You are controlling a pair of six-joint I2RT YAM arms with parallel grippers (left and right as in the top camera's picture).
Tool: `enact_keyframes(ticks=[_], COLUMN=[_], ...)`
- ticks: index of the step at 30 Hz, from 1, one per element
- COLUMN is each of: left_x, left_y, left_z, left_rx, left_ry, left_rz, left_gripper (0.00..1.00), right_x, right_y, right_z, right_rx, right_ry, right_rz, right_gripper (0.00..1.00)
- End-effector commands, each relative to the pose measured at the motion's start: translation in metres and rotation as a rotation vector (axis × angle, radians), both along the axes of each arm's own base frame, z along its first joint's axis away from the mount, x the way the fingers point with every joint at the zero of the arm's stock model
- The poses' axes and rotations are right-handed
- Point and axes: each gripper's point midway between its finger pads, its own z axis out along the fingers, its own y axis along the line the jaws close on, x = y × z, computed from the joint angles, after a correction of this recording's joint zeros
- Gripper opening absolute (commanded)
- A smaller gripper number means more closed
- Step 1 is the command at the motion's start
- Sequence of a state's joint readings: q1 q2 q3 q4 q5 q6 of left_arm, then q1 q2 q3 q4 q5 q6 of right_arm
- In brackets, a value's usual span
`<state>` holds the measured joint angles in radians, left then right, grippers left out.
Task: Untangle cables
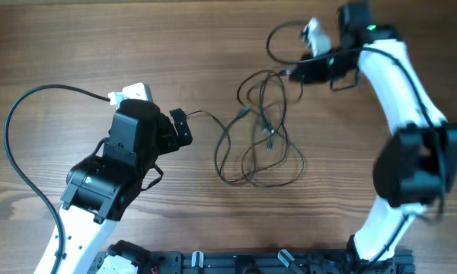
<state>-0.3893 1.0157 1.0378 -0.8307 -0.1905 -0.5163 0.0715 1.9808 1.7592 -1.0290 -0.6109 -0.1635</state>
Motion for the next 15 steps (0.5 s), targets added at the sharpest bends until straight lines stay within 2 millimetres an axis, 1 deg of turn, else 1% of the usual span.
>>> enact_keyframes(ticks=[1, 2, 3, 4, 5, 6, 7, 8, 9, 10, 11, 13, 14, 15], left_x=[0.002, 0.002, 0.002, 0.002, 0.002, 0.002, 0.002, 0.002, 0.002, 0.002, 0.002, 0.002, 0.002, 0.002], left_y=[0.005, 0.005, 0.005, 0.005, 0.005, 0.005, 0.005, 0.005, 0.005, 0.005, 0.005, 0.005, 0.005, 0.005], left_z=[0.003, 0.003, 0.003, 0.003, 0.003, 0.003, 0.003, 0.003, 0.003, 0.003, 0.003, 0.003, 0.003, 0.003], left_rx=[0.019, 0.019, 0.019, 0.019, 0.019, 0.019, 0.018, 0.018, 0.019, 0.018, 0.018, 0.019, 0.018, 0.019], left_ry=[-0.013, -0.012, -0.012, -0.013, -0.013, -0.012, -0.012, -0.012, -0.012, -0.012, -0.012, -0.013, -0.012, -0.012], left_rz=[0.009, 0.009, 0.009, 0.009, 0.009, 0.009, 0.009, 0.009, 0.009, 0.009, 0.009, 0.009, 0.009, 0.009], left_gripper=[1.00, 1.00, 1.00, 1.00, 1.00, 1.00, 1.00, 1.00, 1.00, 1.00, 1.00, 1.00, 1.00, 1.00], right_x=[-0.006, -0.016, -0.031, -0.049, -0.068, -0.086, -0.112, -0.129, -0.141, -0.154, -0.161, -0.168, -0.169, -0.168], right_y=[0.004, -0.002, -0.008, -0.012, -0.017, -0.020, -0.025, -0.027, -0.031, -0.039, -0.046, -0.058, -0.063, -0.071], right_z=[0.186, 0.245, 0.300, 0.347, 0.385, 0.416, 0.455, 0.478, 0.497, 0.521, 0.537, 0.562, 0.569, 0.575], right_rx=[0.095, 0.112, 0.138, 0.170, 0.202, 0.230, 0.269, 0.287, 0.295, 0.300, 0.302, 0.285, 0.258, 0.190], right_ry=[-0.444, -0.601, -0.759, -0.908, -1.026, -1.127, -1.262, -1.358, -1.438, -1.545, -1.620, -1.760, -1.816, -1.876], right_rz=[-0.055, -0.113, -0.153, -0.185, -0.213, -0.229, -0.248, -0.247, -0.261, -0.304, -0.343, -0.409, -0.429, -0.474], right_gripper=[0.05, 0.05, 0.05, 0.05, 0.05, 0.05, 0.05, 0.05, 0.05, 0.05, 0.05, 0.05, 0.05, 0.05])
